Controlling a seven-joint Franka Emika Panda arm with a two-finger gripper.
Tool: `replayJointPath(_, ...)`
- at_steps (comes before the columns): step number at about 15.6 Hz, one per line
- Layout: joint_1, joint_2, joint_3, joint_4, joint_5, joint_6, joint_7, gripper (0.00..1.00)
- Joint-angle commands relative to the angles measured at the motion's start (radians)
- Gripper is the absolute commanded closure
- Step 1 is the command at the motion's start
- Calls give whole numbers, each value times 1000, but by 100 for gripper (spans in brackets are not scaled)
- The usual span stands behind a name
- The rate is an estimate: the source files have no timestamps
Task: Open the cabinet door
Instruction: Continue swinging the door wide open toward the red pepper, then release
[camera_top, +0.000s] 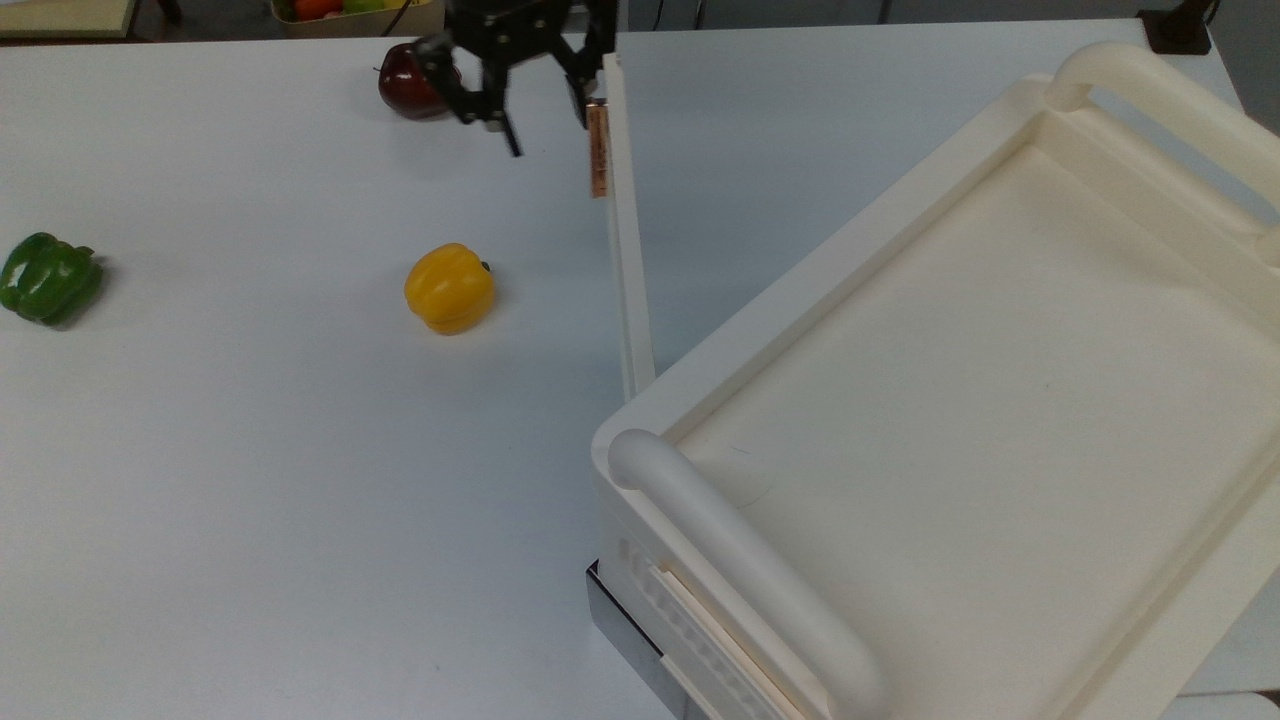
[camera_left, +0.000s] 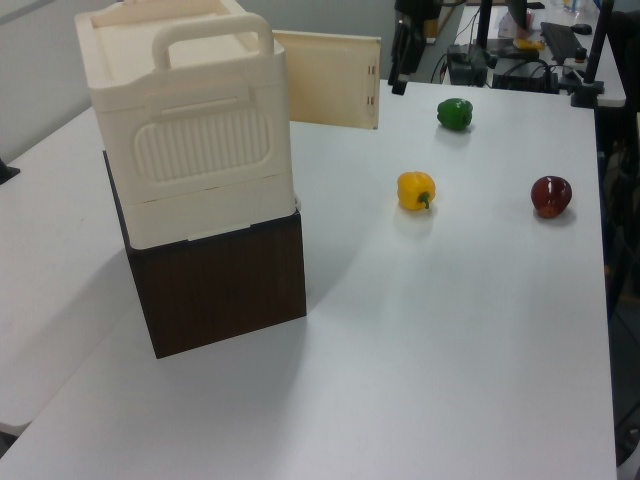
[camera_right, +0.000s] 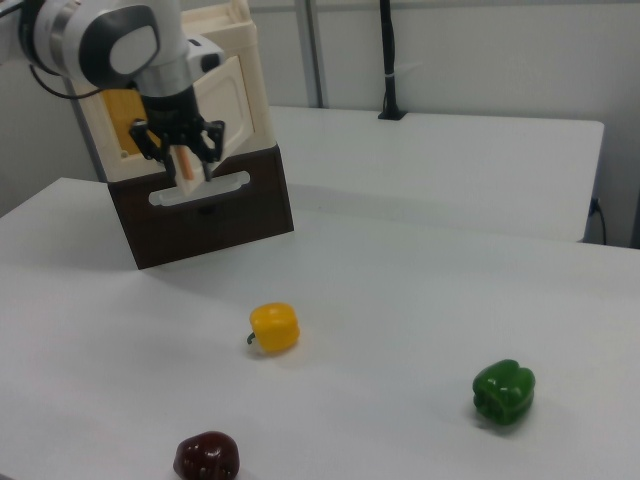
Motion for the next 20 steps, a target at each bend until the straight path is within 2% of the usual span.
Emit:
replayJointPath(1, -17, -29, -50, -28, -27, -95, 16, 0)
replayJointPath(3, -32, -32, -51, -25, -107, -141, 65, 0)
replayJointPath(5, -34, -41, -38, -24, -243, -159, 242, 0)
replayJointPath(6, -34, -42, -32, -24, -286, -161, 324, 0)
replayJointPath(8, -74, -46, -3, -24, -293, -161, 387, 0)
replayJointPath(11, -159, -73, 85, -30, -291, -178, 425, 0)
replayJointPath(20, -180, -56, 90, -27, -264, -208, 410, 0)
